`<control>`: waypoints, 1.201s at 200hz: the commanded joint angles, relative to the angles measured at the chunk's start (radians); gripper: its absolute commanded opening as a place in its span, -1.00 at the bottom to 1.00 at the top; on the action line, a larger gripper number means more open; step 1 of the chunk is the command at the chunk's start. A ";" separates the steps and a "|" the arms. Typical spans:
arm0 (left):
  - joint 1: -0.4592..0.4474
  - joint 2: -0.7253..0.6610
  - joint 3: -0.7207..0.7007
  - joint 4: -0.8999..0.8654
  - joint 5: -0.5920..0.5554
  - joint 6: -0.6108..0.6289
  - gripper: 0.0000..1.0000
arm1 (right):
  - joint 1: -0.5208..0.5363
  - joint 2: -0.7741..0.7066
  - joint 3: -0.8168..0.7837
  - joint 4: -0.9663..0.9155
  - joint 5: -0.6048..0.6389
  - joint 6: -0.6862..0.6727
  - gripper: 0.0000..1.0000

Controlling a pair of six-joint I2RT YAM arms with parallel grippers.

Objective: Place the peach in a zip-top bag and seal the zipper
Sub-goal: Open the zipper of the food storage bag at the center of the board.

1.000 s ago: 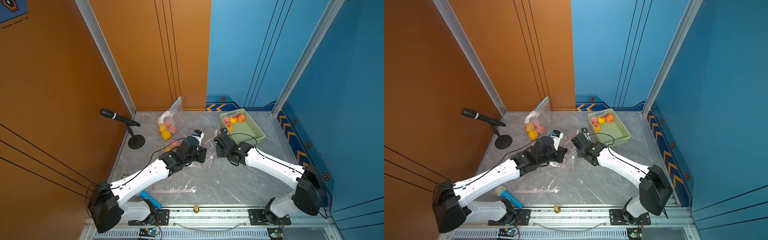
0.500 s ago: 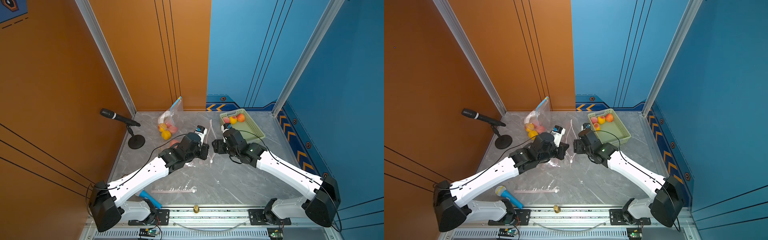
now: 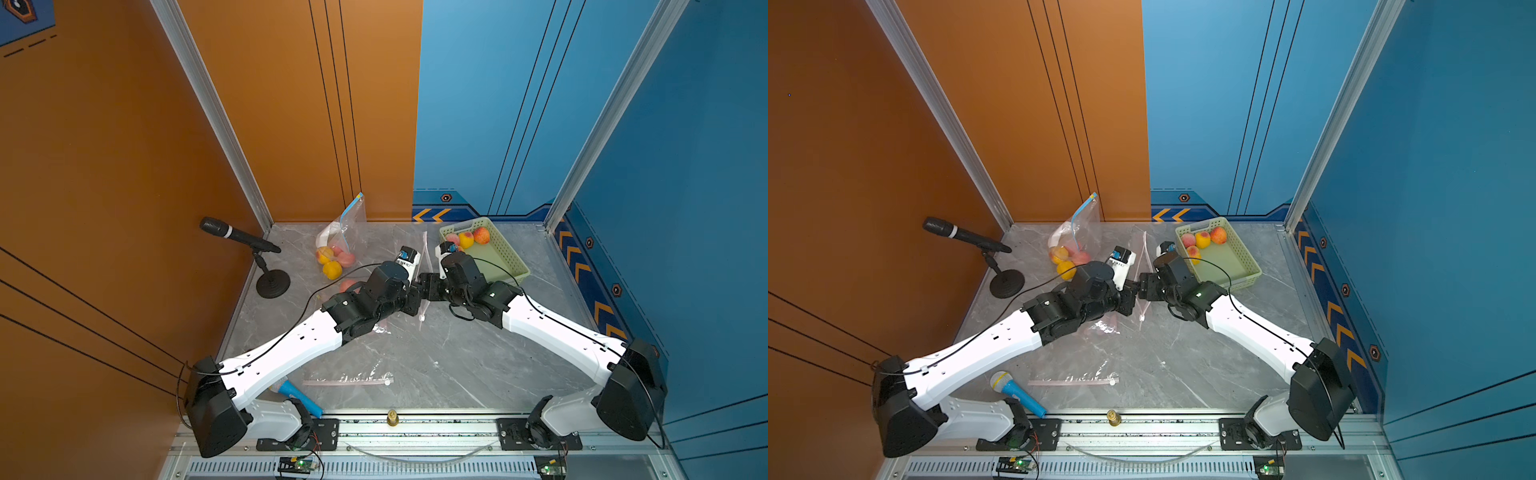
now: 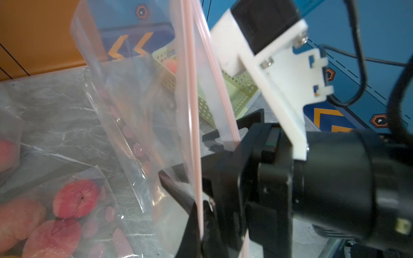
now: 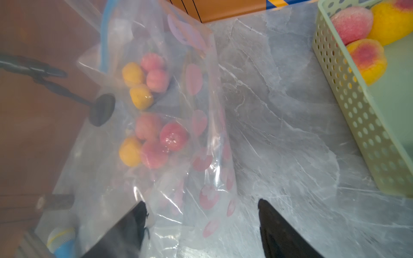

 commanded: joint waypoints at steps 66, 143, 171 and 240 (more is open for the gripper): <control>-0.040 -0.098 0.038 -0.045 -0.261 0.145 -1.00 | 0.039 0.102 0.131 -0.255 0.306 -0.033 0.39; -0.081 -0.085 0.130 -0.114 -0.458 0.365 -1.00 | 0.020 0.109 0.114 -0.255 0.273 -0.009 0.35; -0.055 -0.072 0.100 -0.090 -0.424 0.333 -1.00 | 0.020 0.088 0.083 -0.223 0.209 0.015 0.35; 0.026 -0.059 0.035 -0.070 -0.190 0.209 -1.00 | 0.005 0.024 0.033 -0.120 0.127 0.018 0.43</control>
